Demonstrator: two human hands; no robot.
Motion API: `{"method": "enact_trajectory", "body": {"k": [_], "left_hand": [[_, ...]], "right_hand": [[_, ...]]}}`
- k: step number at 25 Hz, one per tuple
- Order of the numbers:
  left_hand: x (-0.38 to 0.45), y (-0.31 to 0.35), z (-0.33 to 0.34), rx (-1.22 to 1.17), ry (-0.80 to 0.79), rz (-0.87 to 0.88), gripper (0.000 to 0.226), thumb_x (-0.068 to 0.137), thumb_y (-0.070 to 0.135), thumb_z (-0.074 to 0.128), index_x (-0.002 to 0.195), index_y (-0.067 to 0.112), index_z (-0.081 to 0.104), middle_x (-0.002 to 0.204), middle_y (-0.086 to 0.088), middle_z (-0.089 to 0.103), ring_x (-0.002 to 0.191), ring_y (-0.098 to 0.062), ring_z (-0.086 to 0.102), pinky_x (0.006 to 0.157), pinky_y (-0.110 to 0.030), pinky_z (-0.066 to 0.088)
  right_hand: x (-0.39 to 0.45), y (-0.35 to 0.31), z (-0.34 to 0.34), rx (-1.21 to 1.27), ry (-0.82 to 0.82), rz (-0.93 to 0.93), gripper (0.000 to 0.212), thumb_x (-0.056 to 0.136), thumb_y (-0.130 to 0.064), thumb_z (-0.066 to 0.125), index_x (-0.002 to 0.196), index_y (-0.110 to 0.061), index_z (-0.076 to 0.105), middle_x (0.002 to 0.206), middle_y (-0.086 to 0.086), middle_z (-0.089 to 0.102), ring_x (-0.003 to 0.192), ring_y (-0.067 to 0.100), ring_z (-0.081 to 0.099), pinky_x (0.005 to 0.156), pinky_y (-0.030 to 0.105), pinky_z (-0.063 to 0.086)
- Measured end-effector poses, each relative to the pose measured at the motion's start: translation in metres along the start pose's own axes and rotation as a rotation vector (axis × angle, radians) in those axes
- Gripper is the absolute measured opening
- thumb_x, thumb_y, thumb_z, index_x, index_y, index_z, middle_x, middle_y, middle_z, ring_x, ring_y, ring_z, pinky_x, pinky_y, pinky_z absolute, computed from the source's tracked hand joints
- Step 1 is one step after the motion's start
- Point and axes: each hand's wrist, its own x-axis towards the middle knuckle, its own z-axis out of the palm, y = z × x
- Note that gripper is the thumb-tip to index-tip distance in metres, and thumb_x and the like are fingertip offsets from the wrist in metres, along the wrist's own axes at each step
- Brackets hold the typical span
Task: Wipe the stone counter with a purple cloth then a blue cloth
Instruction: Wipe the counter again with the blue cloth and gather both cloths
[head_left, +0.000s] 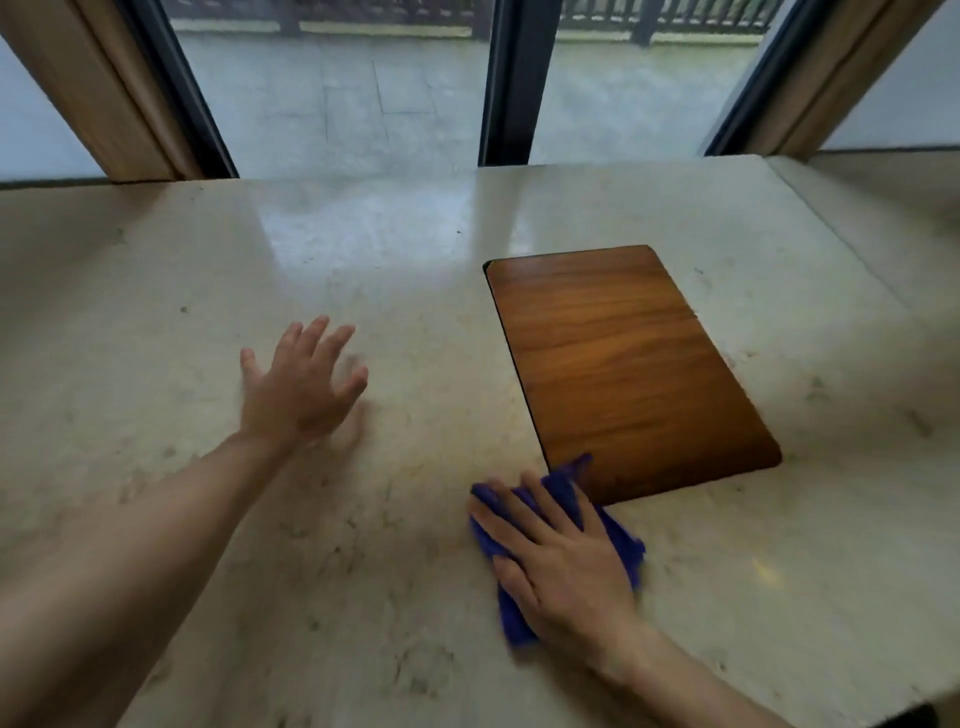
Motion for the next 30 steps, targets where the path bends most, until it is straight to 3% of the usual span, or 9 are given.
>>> {"method": "enact_trajectory", "body": {"k": [2, 4, 7, 9, 13, 17, 22, 30], "left_hand": [[-0.042, -0.006, -0.006, 0.014, 0.013, 0.029, 0.067, 0.089, 0.064, 0.029, 0.149, 0.034, 0.035, 0.162, 0.001, 0.028, 0.149, -0.022, 0.023, 0.110, -0.073, 0.013], [-0.072, -0.023, -0.013, 0.040, -0.029, 0.024, 0.071, 0.085, 0.066, 0.023, 0.149, 0.037, 0.033, 0.163, 0.003, 0.025, 0.150, -0.021, 0.020, 0.112, -0.070, 0.012], [-0.095, -0.056, -0.018, 0.113, -0.051, -0.037, 0.066, 0.090, 0.065, 0.025, 0.151, 0.039, 0.028, 0.164, 0.006, 0.019, 0.151, -0.019, 0.014, 0.113, -0.068, 0.012], [-0.094, -0.071, -0.019, 0.134, -0.051, -0.068, 0.061, 0.094, 0.060, 0.035, 0.151, 0.039, 0.027, 0.164, 0.004, 0.019, 0.151, -0.022, 0.016, 0.112, -0.070, 0.015], [-0.072, -0.093, -0.019, 0.088, -0.004, -0.113, 0.057, 0.097, 0.051, 0.045, 0.150, 0.036, 0.032, 0.163, -0.001, 0.023, 0.149, -0.027, 0.019, 0.107, -0.075, 0.018], [-0.032, -0.123, -0.022, 0.137, -0.037, -0.169, 0.058, 0.097, 0.061, 0.032, 0.152, 0.045, 0.021, 0.167, 0.003, 0.012, 0.152, -0.025, 0.008, 0.111, -0.071, 0.012], [-0.015, -0.131, -0.021, 0.142, -0.048, -0.173, 0.067, 0.089, 0.068, 0.014, 0.153, 0.049, 0.015, 0.168, 0.005, 0.008, 0.153, -0.024, 0.004, 0.113, -0.071, 0.004], [-0.016, -0.131, -0.020, 0.159, -0.012, -0.114, 0.069, 0.087, 0.060, 0.036, 0.153, 0.041, 0.027, 0.165, -0.002, 0.023, 0.151, -0.033, 0.019, 0.108, -0.079, 0.013]], "right_hand": [[-0.069, -0.019, -0.002, -0.013, -0.023, 0.108, 0.050, 0.094, -0.046, 0.037, 0.142, -0.039, 0.050, 0.147, -0.014, 0.047, 0.133, 0.021, 0.051, 0.107, 0.047, 0.026], [-0.126, -0.040, 0.009, -0.010, -0.029, 0.160, 0.045, 0.095, -0.043, 0.037, 0.135, -0.038, 0.058, 0.140, -0.013, 0.056, 0.127, 0.019, 0.057, 0.107, 0.046, 0.026], [-0.172, -0.074, 0.027, -0.047, -0.064, 0.088, 0.048, 0.098, -0.045, 0.028, 0.138, -0.041, 0.055, 0.142, -0.013, 0.055, 0.139, 0.021, 0.039, 0.109, 0.045, 0.023], [-0.157, -0.084, 0.030, 0.007, -0.119, 0.074, 0.049, 0.099, -0.045, 0.027, 0.141, -0.040, 0.051, 0.146, -0.013, 0.051, 0.141, 0.022, 0.034, 0.108, 0.046, 0.027], [-0.047, -0.094, 0.018, 0.092, -0.013, 0.210, 0.051, 0.100, -0.044, 0.031, 0.149, -0.034, 0.039, 0.154, -0.012, 0.039, 0.144, 0.025, 0.036, 0.107, 0.051, 0.028], [0.077, -0.087, 0.014, 0.087, 0.096, 0.209, 0.053, 0.105, -0.045, 0.018, 0.157, -0.034, 0.016, 0.163, -0.012, 0.017, 0.152, 0.024, 0.012, 0.118, 0.052, 0.018], [0.264, -0.054, -0.015, 0.062, 0.106, 0.172, 0.055, 0.101, -0.043, 0.007, 0.156, -0.040, 0.003, 0.165, -0.015, 0.007, 0.153, 0.021, 0.002, 0.118, 0.053, 0.010], [0.556, -0.003, -0.073, 0.136, 0.122, 0.267, 0.054, 0.101, -0.035, 0.017, 0.155, -0.038, 0.017, 0.165, -0.012, 0.014, 0.151, 0.025, 0.010, 0.113, 0.060, 0.010]]}}
